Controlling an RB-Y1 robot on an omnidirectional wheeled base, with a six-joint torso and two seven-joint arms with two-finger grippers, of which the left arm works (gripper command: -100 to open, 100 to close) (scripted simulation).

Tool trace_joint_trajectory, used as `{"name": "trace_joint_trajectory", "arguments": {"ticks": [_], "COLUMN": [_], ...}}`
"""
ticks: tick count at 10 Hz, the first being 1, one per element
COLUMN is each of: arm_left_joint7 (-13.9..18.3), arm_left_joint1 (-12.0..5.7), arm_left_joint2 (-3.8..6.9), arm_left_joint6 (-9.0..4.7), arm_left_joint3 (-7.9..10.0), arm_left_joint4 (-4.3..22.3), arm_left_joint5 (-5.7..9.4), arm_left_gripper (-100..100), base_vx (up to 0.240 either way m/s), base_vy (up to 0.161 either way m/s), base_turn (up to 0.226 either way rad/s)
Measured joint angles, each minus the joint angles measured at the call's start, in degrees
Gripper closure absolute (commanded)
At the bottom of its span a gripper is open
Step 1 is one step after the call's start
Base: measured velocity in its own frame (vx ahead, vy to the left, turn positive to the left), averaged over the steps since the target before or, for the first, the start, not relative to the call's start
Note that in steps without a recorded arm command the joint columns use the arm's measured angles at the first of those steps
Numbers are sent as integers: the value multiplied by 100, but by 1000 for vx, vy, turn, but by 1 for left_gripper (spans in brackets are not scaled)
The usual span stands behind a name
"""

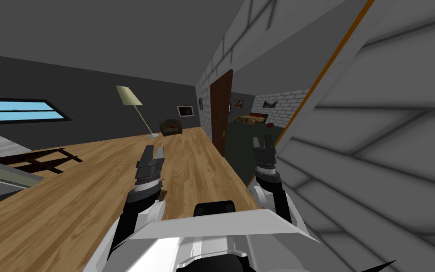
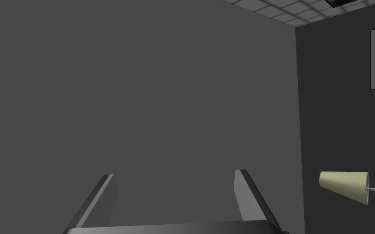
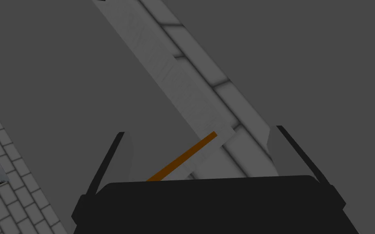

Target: Push the door open

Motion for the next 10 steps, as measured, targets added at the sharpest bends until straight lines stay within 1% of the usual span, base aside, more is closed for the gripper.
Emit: {"name": "trace_joint_trajectory", "arguments": {"ticks": [1, 2, 6, 7, 8, 9, 10], "arm_left_joint7": [0, 3, 30, 37, 46, 51, 57], "arm_left_joint1": [-56, -77, -295, -326, -403, -447, -493], "arm_left_joint2": [25, 50, 163, 186, 211, 226, 246], "arm_left_joint6": [4, -27, -78, -81, -77, -93, -137], "arm_left_joint3": [-35, -81, -254, -310, -335, -364, -412], "arm_left_joint4": [90, 196, 671, 765, 876, 982, 1132], "arm_left_joint5": [15, 37, 144, 170, 196, 215, 244], "arm_left_gripper": [-100, -100, -100, -100, -100, -100, -100], "base_vx": [150, 188, 173, 132, 102, 132, 164], "base_vy": [17, 38, 22, 33, 32, 46, 51], "base_turn": [-123, -89, -107, -79, -59, -117, -153]}}
